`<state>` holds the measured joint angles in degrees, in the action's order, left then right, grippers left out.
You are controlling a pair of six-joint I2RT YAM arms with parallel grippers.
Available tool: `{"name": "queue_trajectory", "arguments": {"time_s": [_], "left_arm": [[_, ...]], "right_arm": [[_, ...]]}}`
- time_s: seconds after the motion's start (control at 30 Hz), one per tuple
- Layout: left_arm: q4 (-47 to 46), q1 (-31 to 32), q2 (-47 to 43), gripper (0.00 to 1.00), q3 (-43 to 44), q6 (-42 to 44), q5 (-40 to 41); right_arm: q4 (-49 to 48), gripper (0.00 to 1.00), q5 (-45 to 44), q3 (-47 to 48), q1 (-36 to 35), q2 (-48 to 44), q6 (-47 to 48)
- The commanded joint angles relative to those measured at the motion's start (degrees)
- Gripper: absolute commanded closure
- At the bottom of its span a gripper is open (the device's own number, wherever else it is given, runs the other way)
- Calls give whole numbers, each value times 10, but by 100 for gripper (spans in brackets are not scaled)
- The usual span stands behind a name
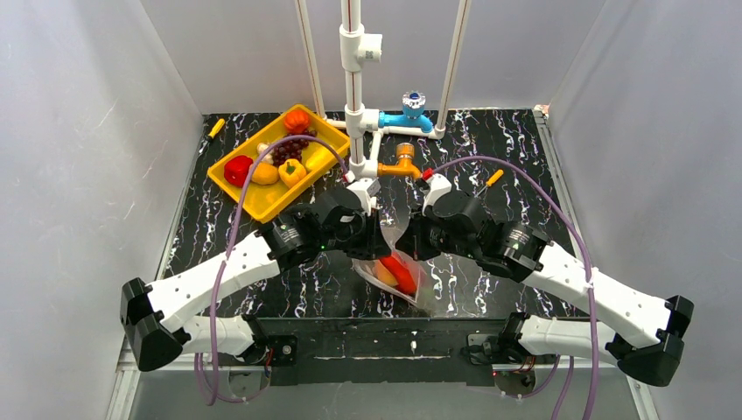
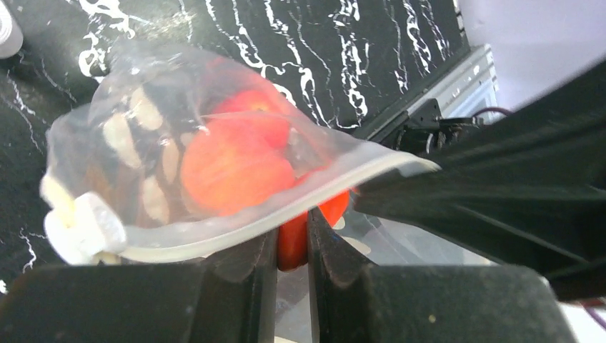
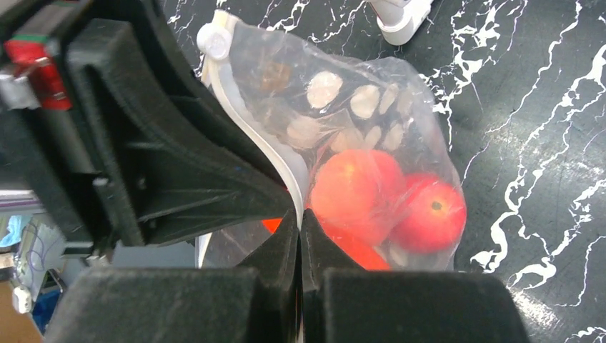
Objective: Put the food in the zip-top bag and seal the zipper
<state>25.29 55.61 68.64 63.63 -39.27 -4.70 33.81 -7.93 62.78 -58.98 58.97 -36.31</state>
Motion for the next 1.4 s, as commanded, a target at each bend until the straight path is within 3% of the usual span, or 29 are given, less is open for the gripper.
{"name": "queue_trajectory", "arguments": {"time_s": [0.0, 0.1, 0.27, 0.5, 0.7, 0.83, 0.97, 1.1, 1.2, 1.37], "left_arm": [[-23, 2, -3, 78, -6, -33, 31], [-25, 2, -17, 60, -10, -26, 22], [-12, 2, -76, 41, -17, -11, 36], [130, 2, -136, 33, 45, 13, 128], [282, 1, -176, 9, 83, -19, 285], [329, -10, -200, 2, 87, -10, 347], [339, -31, -224, 2, 77, 20, 394], [313, -113, -207, 2, 73, 89, 343], [295, -214, -159, 2, 76, 132, 263], [224, -309, -63, 2, 80, 179, 185]], "right_arm": [[-40, 99, 20, -7, 5, -22, -24], [-40, 99, 21, -15, 7, -29, -29], [-41, 99, 26, -21, 9, -34, -33], [-45, 99, 36, -12, 11, -26, -19], [-47, 99, 38, 1, 10, -13, 3], [-47, 99, 38, 1, 11, -6, 6], [-47, 99, 37, -3, 10, -3, 7], [-43, 99, 34, -1, 11, -1, 12], [-39, 99, 30, 2, 11, 2, 17], [-33, 99, 21, 4, 10, -1, 22]]}}
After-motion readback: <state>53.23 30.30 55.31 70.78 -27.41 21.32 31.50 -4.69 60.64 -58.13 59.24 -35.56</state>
